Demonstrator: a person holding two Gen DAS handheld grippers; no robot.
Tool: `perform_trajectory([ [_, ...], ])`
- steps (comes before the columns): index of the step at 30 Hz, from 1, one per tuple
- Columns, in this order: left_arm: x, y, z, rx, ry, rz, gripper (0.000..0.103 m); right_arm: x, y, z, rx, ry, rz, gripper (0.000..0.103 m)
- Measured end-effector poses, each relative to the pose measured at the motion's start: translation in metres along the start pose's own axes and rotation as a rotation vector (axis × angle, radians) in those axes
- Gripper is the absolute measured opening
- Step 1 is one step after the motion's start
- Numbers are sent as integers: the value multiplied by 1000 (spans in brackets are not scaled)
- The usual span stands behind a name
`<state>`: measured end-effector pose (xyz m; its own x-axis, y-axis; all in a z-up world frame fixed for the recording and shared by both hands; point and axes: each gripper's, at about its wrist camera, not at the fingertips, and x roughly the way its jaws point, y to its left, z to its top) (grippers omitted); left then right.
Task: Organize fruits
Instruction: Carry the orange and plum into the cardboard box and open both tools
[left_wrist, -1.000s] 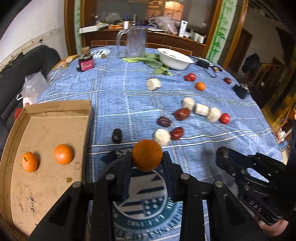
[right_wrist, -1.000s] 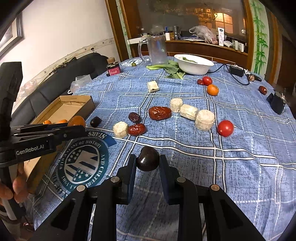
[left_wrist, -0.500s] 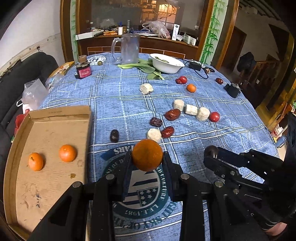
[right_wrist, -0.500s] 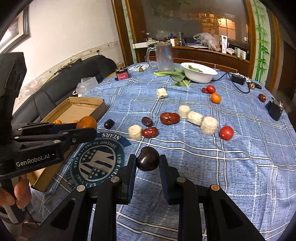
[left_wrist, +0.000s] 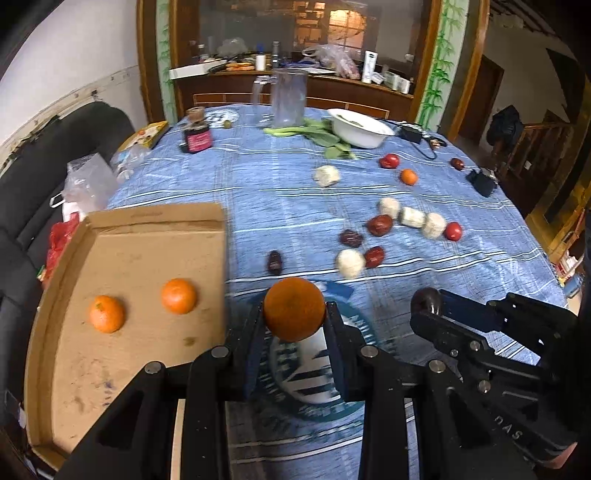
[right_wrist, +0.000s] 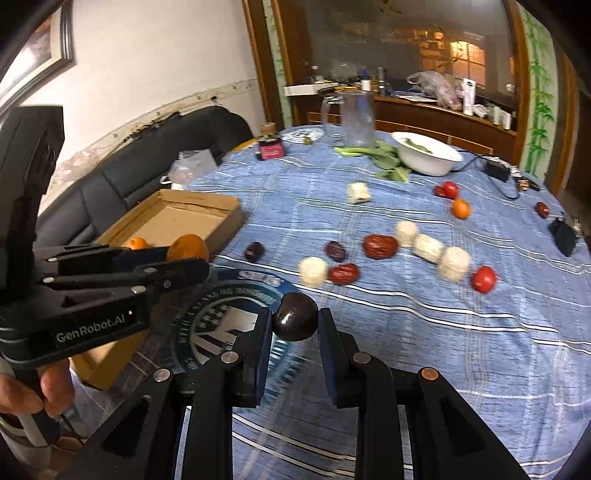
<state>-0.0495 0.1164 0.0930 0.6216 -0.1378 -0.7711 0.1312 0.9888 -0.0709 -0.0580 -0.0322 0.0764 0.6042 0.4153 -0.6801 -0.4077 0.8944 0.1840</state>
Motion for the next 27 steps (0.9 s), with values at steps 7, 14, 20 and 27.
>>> perform_trajectory([
  [7, -11, 62, -16, -62, 33, 77, 31, 29, 46, 17, -53, 17, 133, 27],
  [14, -17, 121, -39, -167, 56, 126, 31, 59, 98, 26, -138, 61, 214, 27],
  [20, -9, 140, -47, -208, 72, 134, 31, 84, 126, 25, -190, 99, 228, 28],
  [27, 5, 143, -52, -216, 105, 163, 31, 114, 141, 24, -237, 147, 216, 28],
])
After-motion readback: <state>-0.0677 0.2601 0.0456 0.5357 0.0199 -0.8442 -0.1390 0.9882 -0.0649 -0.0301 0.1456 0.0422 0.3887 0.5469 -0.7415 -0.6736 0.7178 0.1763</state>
